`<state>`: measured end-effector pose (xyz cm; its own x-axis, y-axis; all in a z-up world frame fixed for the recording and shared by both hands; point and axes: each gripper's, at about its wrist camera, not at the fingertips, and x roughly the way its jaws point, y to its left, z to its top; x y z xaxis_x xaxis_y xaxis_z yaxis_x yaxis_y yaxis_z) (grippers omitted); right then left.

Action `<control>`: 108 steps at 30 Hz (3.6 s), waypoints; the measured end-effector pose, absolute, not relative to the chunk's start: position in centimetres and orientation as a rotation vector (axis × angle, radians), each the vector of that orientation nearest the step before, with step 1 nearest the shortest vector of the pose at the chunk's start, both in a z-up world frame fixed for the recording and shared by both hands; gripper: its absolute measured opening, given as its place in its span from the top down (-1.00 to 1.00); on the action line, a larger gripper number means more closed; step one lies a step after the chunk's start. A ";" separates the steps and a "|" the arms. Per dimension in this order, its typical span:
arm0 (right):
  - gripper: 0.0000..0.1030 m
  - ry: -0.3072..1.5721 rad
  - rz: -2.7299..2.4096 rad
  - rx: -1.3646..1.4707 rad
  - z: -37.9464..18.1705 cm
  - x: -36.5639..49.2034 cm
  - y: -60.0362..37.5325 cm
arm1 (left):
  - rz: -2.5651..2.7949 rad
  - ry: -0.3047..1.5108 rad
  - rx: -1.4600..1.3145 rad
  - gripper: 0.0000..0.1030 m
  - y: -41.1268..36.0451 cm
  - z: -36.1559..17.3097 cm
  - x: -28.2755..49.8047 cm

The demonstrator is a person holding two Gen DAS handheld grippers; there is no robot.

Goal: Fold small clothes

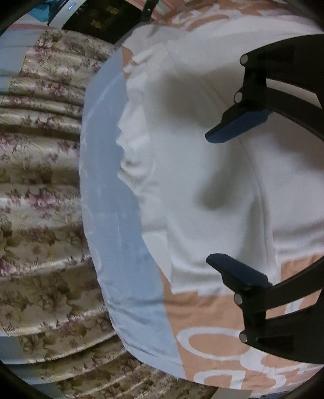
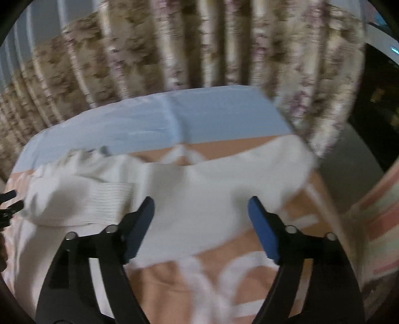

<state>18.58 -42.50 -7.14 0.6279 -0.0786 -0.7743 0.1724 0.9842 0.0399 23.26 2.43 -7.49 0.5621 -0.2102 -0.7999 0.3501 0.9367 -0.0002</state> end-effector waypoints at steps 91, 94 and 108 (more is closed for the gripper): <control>0.09 0.897 0.063 0.151 -8.9 17.9 -41.0 | -0.610 0.889 0.053 0.72 -10.1 -6.3 25.7; 0.09 0.920 0.095 0.158 -9.4 18.7 -39.7 | -0.536 0.952 0.035 0.63 -6.5 -8.5 25.1; 0.05 0.942 0.126 0.101 -9.9 19.7 -36.5 | -0.398 1.077 -0.254 -0.57 3.8 -9.0 23.8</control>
<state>19.73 -36.49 -9.87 0.5818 0.1517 -0.7991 -0.0637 0.9879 0.1412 23.79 3.79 -9.03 0.4134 -0.4343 -0.8003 0.1912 0.9007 -0.3901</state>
